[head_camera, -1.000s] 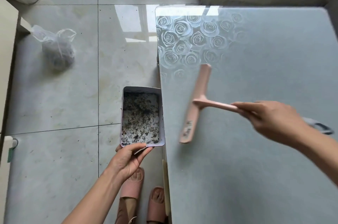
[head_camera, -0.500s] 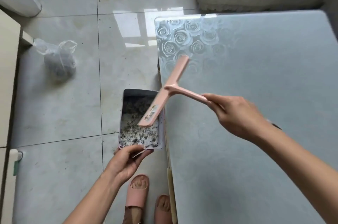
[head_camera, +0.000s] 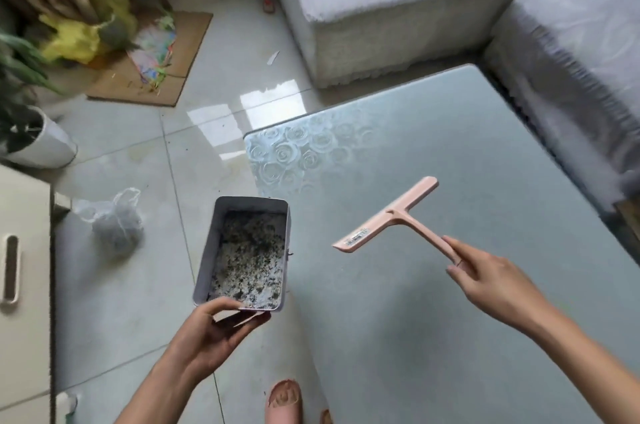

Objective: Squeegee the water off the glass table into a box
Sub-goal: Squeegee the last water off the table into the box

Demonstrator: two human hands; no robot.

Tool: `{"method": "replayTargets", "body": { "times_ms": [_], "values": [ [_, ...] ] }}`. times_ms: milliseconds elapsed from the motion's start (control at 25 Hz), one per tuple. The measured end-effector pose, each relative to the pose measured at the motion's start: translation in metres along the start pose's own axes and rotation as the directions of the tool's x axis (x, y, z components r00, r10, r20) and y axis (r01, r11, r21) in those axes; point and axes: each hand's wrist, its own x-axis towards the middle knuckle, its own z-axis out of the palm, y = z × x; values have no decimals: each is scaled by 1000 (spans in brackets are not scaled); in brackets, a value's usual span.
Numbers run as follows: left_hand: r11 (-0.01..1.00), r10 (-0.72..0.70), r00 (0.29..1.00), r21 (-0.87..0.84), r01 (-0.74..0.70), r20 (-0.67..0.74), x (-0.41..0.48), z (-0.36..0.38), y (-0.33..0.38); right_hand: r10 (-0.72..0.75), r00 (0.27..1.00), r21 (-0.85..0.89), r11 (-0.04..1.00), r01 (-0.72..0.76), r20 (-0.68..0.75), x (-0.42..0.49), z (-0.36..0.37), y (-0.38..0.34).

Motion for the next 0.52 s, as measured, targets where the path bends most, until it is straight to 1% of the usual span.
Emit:
{"method": "replayTargets", "body": {
  "times_ms": [80, 160, 280, 360, 440, 520],
  "values": [
    [996, 30, 1000, 84, -31, 8, 3, 19, 14, 18, 999, 41, 999, -17, -28, -6, 1, 18],
    [982, 28, 999, 185, -31, 19, 12, 38, 24, 74, 996, 147, 987, -67, -42, -9, 9, 39],
    [945, -20, 999, 327, 4, 45, 32, 66, 30, 236, 970, 393, 898, -195, -57, -12, 18, 67],
    [918, -63, 996, 394, 30, 70, 47, 93, 35, 314, 946, 497, 835, -235, -80, -1, 19, 72],
    [865, -113, 989, 500, 50, 95, 71, 133, 44, 388, 909, 559, 792, -246, -150, 31, 13, 77],
    [798, -136, 984, 601, 40, 115, 86, 165, 54, 409, 899, 559, 787, -262, -154, 72, 3, 73]
  ]
}}
